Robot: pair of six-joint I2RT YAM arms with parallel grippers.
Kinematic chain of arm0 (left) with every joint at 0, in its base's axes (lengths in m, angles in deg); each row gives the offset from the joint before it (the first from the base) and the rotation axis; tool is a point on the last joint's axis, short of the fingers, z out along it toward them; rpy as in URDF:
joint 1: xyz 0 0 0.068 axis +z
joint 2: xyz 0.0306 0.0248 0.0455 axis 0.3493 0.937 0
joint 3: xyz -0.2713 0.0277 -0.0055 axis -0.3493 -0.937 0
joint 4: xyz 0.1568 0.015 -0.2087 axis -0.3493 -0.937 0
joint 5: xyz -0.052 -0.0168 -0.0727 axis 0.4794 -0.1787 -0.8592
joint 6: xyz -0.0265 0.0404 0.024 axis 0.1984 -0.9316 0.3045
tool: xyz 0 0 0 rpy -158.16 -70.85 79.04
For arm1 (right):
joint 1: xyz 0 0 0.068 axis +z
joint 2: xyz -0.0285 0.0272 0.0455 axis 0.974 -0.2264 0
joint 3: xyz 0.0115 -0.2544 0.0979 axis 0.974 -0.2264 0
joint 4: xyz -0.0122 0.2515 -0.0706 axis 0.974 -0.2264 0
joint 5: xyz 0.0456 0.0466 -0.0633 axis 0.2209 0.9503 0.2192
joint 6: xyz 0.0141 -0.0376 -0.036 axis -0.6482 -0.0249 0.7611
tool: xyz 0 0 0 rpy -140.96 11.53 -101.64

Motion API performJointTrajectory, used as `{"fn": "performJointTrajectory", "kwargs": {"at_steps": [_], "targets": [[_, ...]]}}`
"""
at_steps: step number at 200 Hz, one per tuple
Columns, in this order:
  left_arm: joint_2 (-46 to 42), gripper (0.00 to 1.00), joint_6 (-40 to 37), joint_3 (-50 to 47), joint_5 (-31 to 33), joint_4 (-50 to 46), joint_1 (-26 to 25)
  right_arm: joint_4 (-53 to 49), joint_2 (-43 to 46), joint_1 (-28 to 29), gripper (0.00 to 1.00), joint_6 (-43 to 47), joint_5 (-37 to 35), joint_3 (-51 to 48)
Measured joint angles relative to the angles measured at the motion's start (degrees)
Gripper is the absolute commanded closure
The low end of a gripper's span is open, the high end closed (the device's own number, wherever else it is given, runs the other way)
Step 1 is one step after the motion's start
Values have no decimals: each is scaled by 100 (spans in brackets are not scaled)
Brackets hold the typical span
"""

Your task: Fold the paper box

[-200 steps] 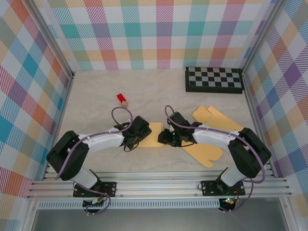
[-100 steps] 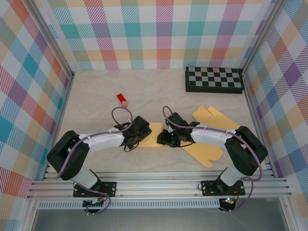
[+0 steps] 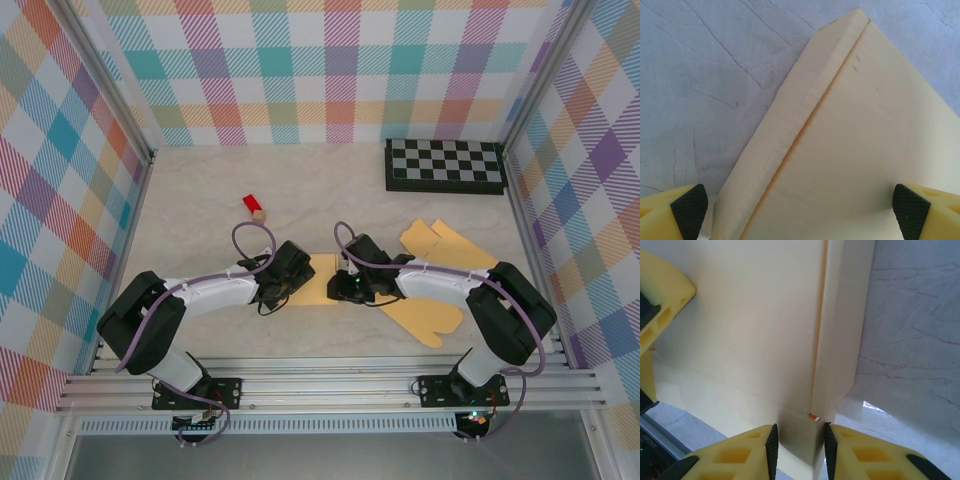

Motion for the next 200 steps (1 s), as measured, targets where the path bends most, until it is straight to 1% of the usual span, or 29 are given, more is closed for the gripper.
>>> {"fn": "performJointTrajectory", "kwargs": {"at_steps": [37,142,200], "targets": [[2,4,0,0,33,-2,0,251,-20,0,68,70,-9,-125],[72,4,0,0,105,81,0,476,-68,0,68,431,-219,-212],[87,5,0,-4,153,146,2,505,-68,33,68,599,-455,-219]]}}
